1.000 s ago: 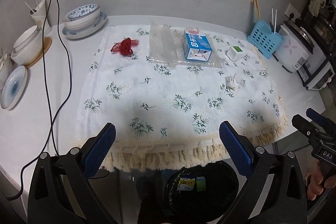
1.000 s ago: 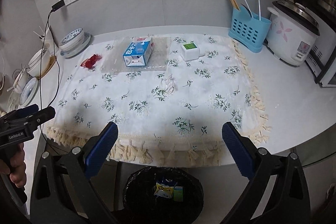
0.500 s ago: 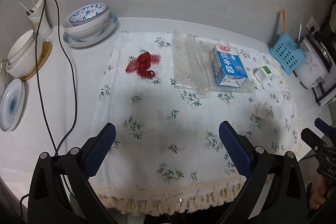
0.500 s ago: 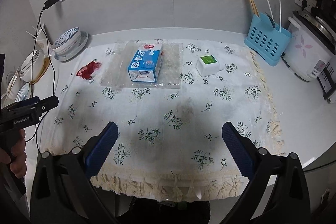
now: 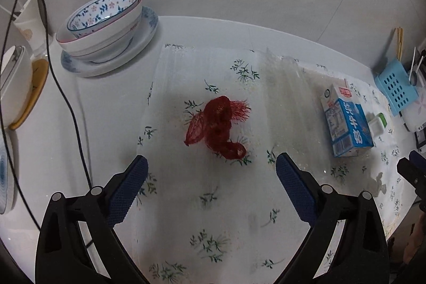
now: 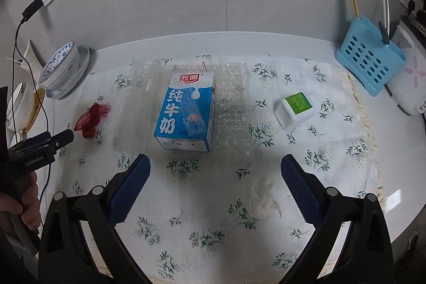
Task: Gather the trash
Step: 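Grasp the red mesh bag with the left tool while the right tool grasps the milk carton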
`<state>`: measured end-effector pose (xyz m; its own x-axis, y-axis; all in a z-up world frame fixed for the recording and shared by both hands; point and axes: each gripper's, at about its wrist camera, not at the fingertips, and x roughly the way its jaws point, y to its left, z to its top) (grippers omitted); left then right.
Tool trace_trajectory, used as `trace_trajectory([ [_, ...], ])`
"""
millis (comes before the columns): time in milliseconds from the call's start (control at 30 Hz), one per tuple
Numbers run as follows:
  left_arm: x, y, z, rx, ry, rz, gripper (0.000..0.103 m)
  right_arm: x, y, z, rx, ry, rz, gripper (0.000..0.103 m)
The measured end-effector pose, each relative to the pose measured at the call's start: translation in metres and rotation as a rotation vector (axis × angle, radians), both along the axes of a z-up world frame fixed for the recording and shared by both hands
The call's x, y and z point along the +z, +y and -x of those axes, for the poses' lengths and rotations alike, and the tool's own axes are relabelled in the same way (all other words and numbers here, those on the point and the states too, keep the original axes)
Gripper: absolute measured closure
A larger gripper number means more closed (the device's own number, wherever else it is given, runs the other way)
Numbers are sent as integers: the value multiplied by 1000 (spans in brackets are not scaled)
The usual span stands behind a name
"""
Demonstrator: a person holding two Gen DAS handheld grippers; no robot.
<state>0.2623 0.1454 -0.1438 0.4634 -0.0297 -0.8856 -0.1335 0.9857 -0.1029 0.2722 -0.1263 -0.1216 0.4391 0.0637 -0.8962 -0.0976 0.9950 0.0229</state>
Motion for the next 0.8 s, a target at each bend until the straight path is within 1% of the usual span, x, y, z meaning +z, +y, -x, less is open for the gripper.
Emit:
trace_trajectory([
  [67,-9,5,-15,1,19,18,11,-8,5,-15,-16,26,3,10],
  [200,-21,9,-36,-15,34,22,12,-19,15,-42,-39,62,8,10],
  [233,-24,9,-40,-20,39,21,14,-21,17,-47,-44,70,7,11],
  [267,-27,10,-44,-21,46,22,16,-24,20,-54,-51,83,6,13],
  [400,-36,12,-55,-31,62,22,21,-35,28,-72,-68,124,15,18],
  [567,-44,5,-59,-63,81,7,36,-50,33,-85,-89,174,19,25],
  [600,-46,4,-59,-67,86,4,38,-52,33,-86,-94,181,15,25],
  [633,-47,3,-60,-68,95,7,43,-53,34,-88,-98,186,11,25],
  [700,-48,3,-60,-71,102,28,47,-56,36,-91,-99,196,12,25],
  [767,-48,1,-60,-75,99,19,54,-55,41,-92,-96,201,17,25],
  [800,-49,1,-60,-75,100,20,56,-55,43,-93,-94,204,20,25],
])
